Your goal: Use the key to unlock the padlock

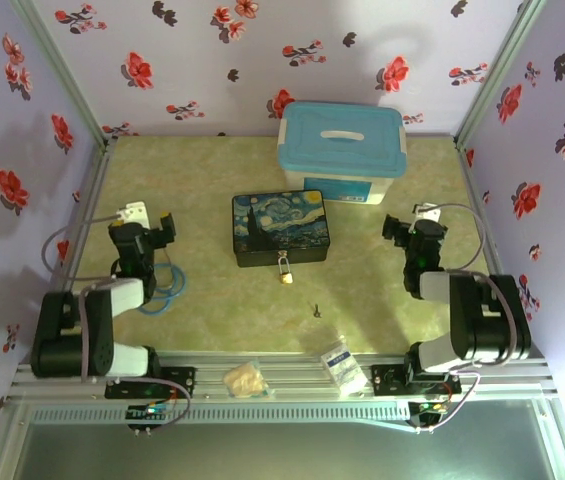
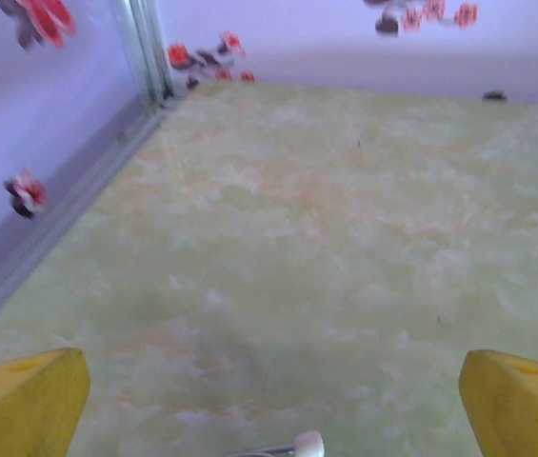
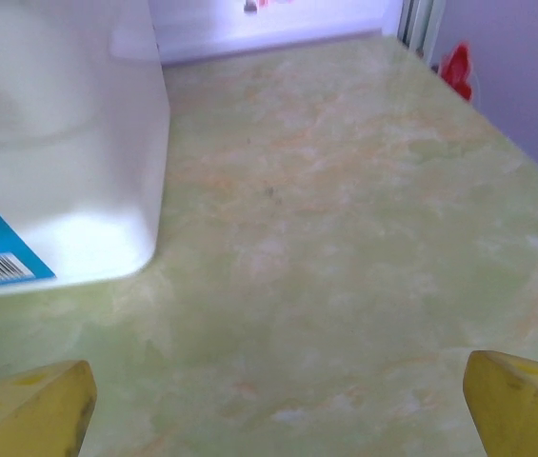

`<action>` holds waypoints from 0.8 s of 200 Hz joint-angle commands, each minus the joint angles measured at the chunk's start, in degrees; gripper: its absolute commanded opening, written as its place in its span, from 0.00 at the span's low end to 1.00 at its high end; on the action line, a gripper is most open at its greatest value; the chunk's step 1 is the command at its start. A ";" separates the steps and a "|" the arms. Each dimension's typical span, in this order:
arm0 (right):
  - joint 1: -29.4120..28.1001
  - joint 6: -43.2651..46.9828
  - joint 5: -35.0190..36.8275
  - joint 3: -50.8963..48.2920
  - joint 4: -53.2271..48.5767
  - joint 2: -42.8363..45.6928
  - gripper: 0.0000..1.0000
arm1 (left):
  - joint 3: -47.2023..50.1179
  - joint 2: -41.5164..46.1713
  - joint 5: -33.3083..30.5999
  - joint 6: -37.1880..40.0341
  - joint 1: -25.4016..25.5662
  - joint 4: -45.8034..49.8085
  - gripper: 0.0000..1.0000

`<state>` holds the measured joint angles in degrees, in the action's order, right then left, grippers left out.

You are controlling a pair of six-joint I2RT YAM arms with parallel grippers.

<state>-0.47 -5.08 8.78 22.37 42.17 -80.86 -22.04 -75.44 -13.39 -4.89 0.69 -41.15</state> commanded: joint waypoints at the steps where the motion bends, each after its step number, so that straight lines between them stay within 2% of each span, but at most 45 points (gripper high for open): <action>1: -0.04 -1.22 0.65 2.61 -7.93 7.23 0.99 | -6.39 7.89 -5.05 -6.33 -0.37 17.82 1.00; 19: 0.03 -5.59 -0.17 4.28 -15.00 13.20 0.99 | -10.61 11.53 -2.95 -14.79 -0.40 27.57 1.00; 40: 0.61 -16.20 1.48 10.89 -33.20 16.54 0.99 | -9.28 13.92 2.75 -22.64 -0.42 26.23 1.00; 57: 1.35 -16.55 -7.58 15.27 -43.48 16.74 0.99 | -5.43 15.99 9.37 -26.59 -1.45 22.47 1.00; 72: 1.26 -18.45 -13.86 14.92 -45.76 18.26 0.99 | -3.63 16.82 15.68 -31.87 -1.46 20.58 1.00; 86: 1.13 -21.00 -20.13 12.96 -45.50 20.39 0.99 | -4.76 15.93 23.53 -35.82 -0.50 22.73 1.00; 97: 0.06 -23.66 -22.56 11.25 -45.55 22.59 0.99 | -6.80 15.35 25.15 -35.88 2.56 27.83 1.00; 109: -2.82 -24.36 -23.19 10.32 -47.34 24.64 0.99 | -9.02 15.15 24.85 -33.75 8.31 33.22 1.00; 130: -10.75 -23.08 -18.61 10.73 -54.18 26.38 0.98 | -9.92 15.76 22.19 -33.23 17.37 37.37 1.00; 160: -20.72 -25.94 -15.19 9.16 -57.59 26.11 0.93 | -8.74 18.28 16.76 -35.99 25.96 40.69 1.00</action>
<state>-15.38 -27.57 -8.75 33.23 -9.87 -55.07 -30.39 -59.68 6.70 -37.82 22.04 -6.81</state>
